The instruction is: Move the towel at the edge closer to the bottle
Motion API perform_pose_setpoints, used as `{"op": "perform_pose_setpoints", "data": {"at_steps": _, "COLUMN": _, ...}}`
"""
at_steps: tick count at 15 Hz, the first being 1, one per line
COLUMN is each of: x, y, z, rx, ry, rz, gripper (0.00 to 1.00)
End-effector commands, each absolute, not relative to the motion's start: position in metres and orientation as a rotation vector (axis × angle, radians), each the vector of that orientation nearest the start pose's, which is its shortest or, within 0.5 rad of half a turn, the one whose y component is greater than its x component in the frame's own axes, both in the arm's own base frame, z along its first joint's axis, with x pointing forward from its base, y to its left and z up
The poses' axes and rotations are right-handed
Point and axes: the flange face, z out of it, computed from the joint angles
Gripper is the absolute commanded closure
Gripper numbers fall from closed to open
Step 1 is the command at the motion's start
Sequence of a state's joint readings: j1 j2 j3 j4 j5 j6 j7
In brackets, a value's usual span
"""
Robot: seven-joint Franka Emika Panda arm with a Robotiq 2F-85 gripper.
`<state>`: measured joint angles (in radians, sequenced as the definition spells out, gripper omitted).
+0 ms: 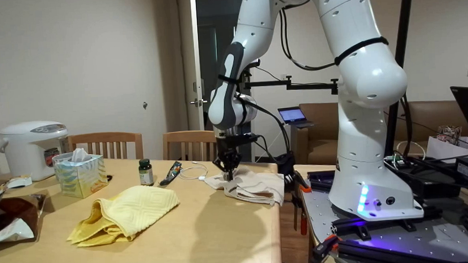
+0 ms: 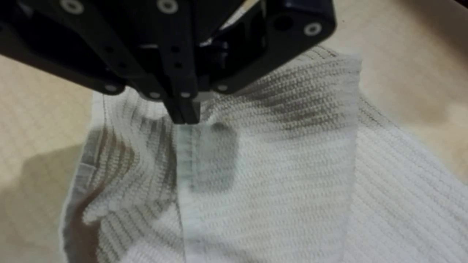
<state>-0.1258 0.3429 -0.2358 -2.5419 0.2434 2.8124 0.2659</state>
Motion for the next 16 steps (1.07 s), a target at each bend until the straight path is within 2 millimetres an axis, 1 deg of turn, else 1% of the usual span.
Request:
{"op": "perform_pose_setpoints", "data": {"at_steps": 1, "x": 0.406, "y": -0.176, "z": 0.145, "rx": -2.865, "ry": 1.304, "rz": 0.104, "gripper": 1.00}}
{"op": "perform_pose_setpoints", "data": {"at_steps": 2, "x": 0.407, "y": -0.176, "z": 0.146, "rx": -2.866, "ry": 1.304, "rz": 0.102, "gripper": 1.00}}
{"op": "perform_pose_setpoints", "data": {"at_steps": 3, "x": 0.407, "y": -0.176, "z": 0.147, "rx": -2.864, "ry": 1.307, "rz": 0.104, "gripper": 0.75}}
{"op": "perform_pose_setpoints", "data": {"at_steps": 4, "x": 0.407, "y": -0.176, "z": 0.147, "rx": -2.868, "ry": 1.303, "rz": 0.112, "gripper": 0.73}}
{"op": "perform_pose_setpoints", "data": {"at_steps": 6, "x": 0.408, "y": -0.177, "z": 0.144, "rx": -2.876, "ry": 1.305, "rz": 0.129, "gripper": 0.62}}
{"op": "perform_pose_setpoints", "data": {"at_steps": 14, "x": 0.417, "y": -0.180, "z": 0.137, "rx": -2.884, "ry": 1.285, "rz": 0.161, "gripper": 0.10}}
{"op": "perform_pose_setpoints", "data": {"at_steps": 16, "x": 0.420, "y": -0.181, "z": 0.135, "rx": -2.886, "ry": 1.281, "rz": 0.169, "gripper": 0.00}}
